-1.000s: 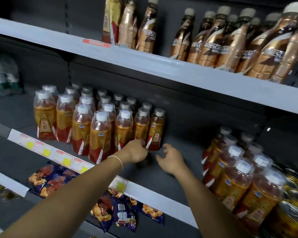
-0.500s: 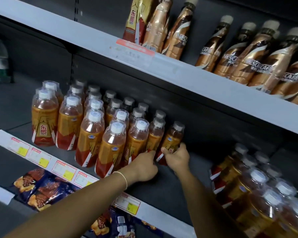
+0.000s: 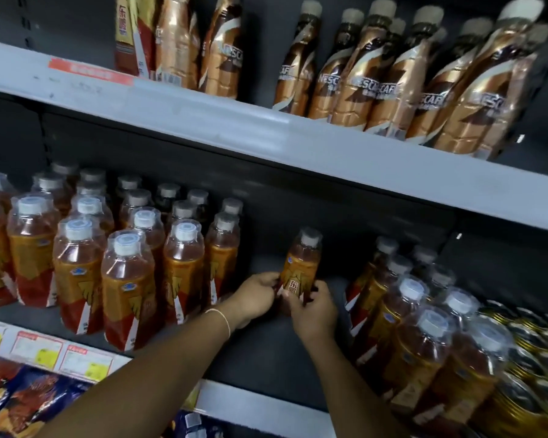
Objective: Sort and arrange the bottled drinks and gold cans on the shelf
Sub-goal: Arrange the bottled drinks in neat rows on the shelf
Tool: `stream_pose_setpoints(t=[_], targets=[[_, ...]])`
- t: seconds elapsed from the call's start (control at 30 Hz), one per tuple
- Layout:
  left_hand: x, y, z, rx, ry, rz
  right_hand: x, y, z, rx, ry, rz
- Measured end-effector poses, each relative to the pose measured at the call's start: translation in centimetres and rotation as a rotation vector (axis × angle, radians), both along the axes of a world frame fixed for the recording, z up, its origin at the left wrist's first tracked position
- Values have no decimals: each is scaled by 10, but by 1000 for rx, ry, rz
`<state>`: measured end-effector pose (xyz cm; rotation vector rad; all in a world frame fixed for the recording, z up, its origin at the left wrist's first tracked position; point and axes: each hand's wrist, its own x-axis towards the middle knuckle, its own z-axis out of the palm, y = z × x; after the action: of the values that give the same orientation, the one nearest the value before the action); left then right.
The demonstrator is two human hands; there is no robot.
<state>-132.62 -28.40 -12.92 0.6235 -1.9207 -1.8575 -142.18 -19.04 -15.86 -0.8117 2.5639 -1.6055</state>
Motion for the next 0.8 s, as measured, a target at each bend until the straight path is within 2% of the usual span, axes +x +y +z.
stream_pose_setpoints(t=[0.17,0.43,0.63,0.8], targets=[[-16,8,-2,125,45,17,-14,-5,3,-8,1,-35],[-27,-2,-2,146,6,72,-27,-19,7,132,33,-38],[-17,-12,-4,26,-89,90,-31,-24,8,166,44,-40],[7,-9,4,-176,-209,47,-24,-24,13,120,18,-131]])
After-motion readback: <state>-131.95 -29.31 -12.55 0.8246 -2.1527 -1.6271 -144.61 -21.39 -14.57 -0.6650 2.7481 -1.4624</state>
